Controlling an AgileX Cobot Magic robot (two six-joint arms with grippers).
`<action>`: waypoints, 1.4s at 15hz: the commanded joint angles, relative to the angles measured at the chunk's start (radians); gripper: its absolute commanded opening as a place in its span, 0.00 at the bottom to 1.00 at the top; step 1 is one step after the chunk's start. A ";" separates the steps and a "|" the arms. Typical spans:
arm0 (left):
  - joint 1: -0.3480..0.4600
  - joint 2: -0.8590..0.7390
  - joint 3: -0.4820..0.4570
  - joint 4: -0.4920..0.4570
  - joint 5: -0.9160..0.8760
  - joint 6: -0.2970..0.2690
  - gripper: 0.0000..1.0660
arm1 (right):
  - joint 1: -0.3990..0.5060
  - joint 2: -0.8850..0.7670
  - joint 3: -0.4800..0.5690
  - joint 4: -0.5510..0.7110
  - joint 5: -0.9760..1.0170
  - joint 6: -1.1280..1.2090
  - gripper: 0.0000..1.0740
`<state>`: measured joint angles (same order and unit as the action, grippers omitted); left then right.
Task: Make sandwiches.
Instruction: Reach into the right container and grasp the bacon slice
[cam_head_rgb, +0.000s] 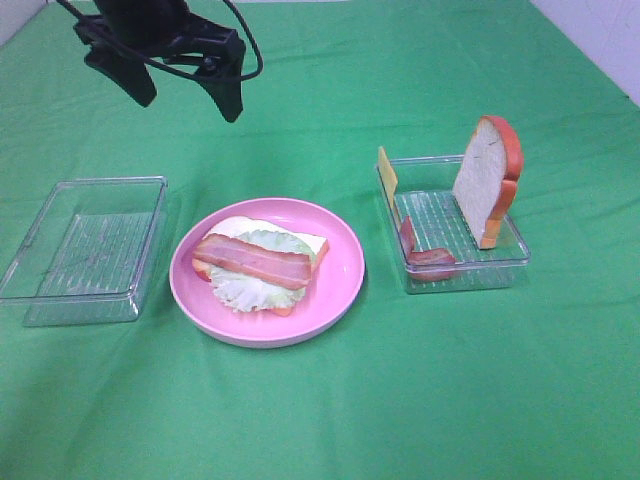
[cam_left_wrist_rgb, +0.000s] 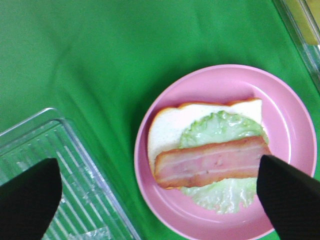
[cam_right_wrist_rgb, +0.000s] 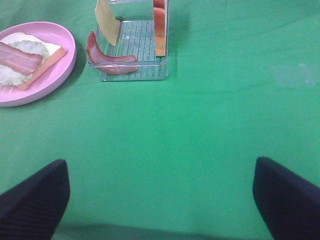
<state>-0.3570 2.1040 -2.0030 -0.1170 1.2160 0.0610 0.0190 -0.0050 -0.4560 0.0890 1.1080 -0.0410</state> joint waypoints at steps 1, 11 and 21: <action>0.000 -0.091 0.091 0.050 0.105 -0.019 0.95 | -0.006 -0.025 0.003 0.008 -0.008 0.003 0.89; 0.332 -0.650 0.744 0.117 0.097 -0.134 0.94 | -0.006 -0.025 0.003 0.008 -0.008 0.003 0.89; 0.350 -1.467 1.309 0.210 0.032 -0.306 0.94 | -0.006 -0.025 0.003 0.008 -0.008 0.003 0.89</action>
<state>-0.0090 0.6200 -0.7010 0.0890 1.2270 -0.2290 0.0190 -0.0050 -0.4560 0.0890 1.1080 -0.0410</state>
